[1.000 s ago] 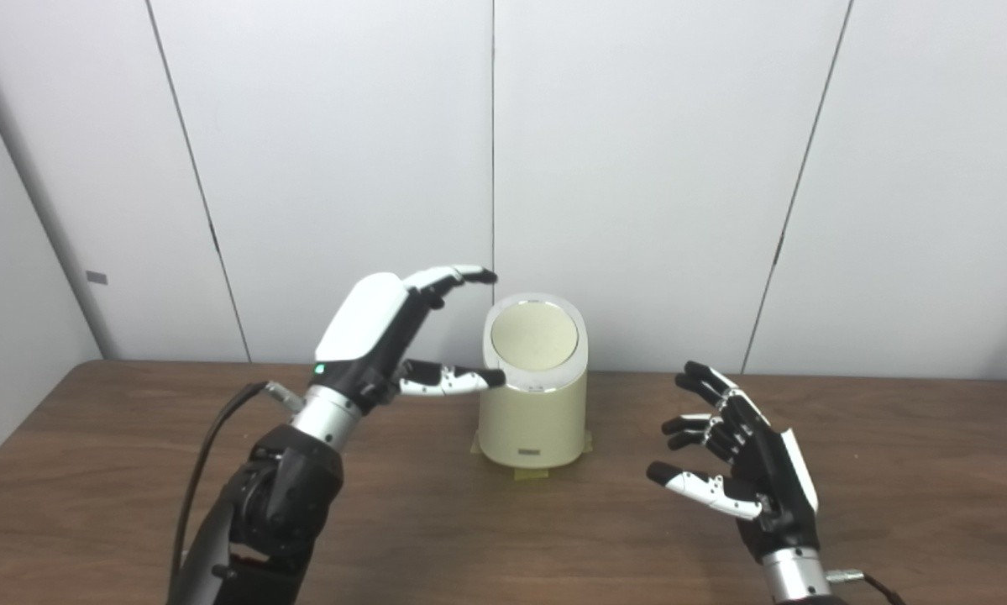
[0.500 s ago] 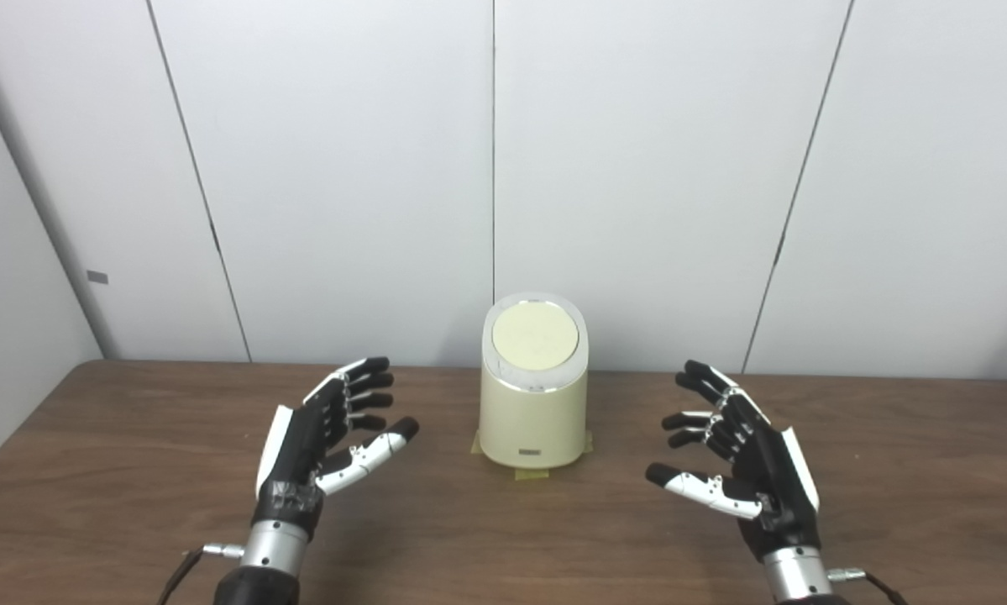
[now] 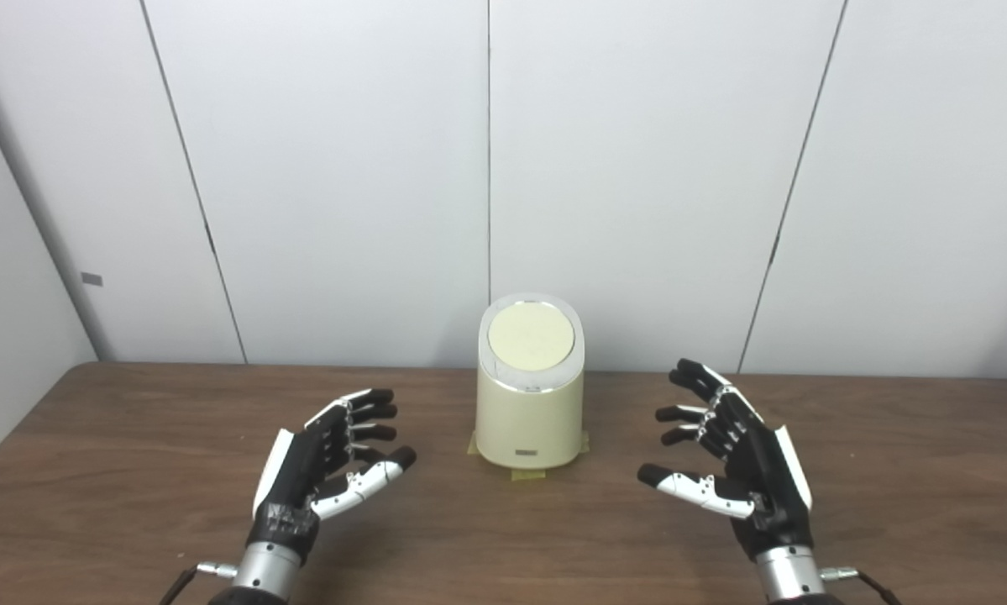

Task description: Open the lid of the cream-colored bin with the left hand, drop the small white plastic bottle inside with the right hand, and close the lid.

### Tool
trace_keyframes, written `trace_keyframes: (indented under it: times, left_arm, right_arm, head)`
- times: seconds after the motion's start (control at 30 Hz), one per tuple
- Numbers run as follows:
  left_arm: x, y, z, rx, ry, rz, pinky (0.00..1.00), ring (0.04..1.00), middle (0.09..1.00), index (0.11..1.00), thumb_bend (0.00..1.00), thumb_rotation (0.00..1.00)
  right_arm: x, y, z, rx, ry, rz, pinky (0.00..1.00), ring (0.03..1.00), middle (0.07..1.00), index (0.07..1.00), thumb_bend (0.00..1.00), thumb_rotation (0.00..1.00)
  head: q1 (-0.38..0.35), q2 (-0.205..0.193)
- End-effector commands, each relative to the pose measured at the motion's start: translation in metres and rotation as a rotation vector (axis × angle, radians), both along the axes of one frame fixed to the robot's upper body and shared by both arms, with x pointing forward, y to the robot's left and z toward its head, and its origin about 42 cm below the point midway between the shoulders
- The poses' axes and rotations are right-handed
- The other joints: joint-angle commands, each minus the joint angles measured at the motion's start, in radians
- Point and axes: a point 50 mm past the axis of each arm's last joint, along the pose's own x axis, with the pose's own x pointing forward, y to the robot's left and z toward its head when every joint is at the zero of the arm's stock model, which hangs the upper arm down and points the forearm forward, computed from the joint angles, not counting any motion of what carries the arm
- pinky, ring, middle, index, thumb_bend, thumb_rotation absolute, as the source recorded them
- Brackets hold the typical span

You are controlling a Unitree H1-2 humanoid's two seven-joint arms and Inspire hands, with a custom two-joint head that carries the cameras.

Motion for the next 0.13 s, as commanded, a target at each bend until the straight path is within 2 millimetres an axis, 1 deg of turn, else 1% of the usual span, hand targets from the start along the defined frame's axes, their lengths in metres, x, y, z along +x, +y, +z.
trace_keyframes:
  times: [0.0,0.1]
  left_arm:
    - [0.0088,-0.0018,0.0233,0.000,-0.100,-0.022,0.57,0.689,0.754,0.778,0.71,0.20]
    - [0.0089,-0.0021,0.0239,-0.002,-0.102,-0.023,0.58,0.695,0.756,0.778,0.72,0.21]
  right_arm:
    - [0.0031,0.0026,0.0200,0.001,-0.074,0.005,0.51,0.651,0.813,0.800,0.82,0.13]
    - [0.0019,0.0034,0.0218,0.002,-0.071,0.005,0.50,0.635,0.810,0.801,0.82,0.13]
  head:
    - [-0.001,0.000]
    - [-0.001,0.000]
